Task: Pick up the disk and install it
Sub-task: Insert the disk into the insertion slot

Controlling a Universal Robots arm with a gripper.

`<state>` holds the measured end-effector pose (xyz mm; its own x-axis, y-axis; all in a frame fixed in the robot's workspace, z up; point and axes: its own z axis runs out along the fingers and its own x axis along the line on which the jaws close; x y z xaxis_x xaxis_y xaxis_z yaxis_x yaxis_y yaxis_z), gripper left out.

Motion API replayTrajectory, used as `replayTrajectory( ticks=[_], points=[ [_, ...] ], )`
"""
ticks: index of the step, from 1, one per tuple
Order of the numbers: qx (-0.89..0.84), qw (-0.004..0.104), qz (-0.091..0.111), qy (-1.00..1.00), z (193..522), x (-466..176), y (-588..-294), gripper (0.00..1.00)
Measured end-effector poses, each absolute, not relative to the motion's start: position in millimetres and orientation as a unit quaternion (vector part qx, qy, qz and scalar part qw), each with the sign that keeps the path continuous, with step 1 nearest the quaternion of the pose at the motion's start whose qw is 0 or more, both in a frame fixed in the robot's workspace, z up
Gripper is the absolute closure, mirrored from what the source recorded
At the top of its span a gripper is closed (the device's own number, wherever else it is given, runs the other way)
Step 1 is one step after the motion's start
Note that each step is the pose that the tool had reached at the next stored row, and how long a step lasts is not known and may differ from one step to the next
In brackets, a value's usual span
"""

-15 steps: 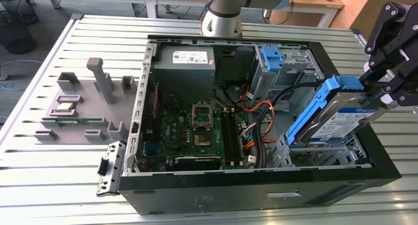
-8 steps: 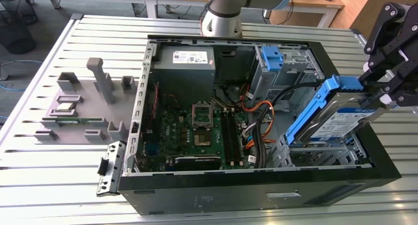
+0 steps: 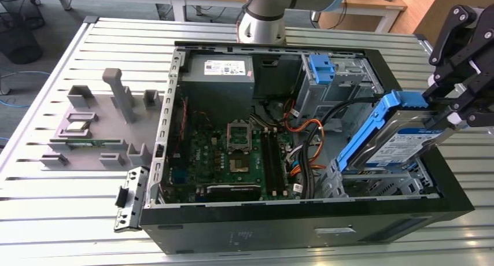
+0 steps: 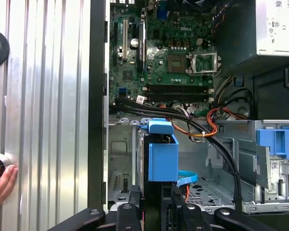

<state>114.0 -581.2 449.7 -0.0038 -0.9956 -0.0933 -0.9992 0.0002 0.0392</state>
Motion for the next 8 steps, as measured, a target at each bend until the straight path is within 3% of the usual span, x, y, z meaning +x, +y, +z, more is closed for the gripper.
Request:
replayTrajectory(
  ticks=[8],
  points=[
    [-0.706, 0.019, 0.047, 0.706, 440.6, 113.9, -581.3, 0.65]
  ],
)
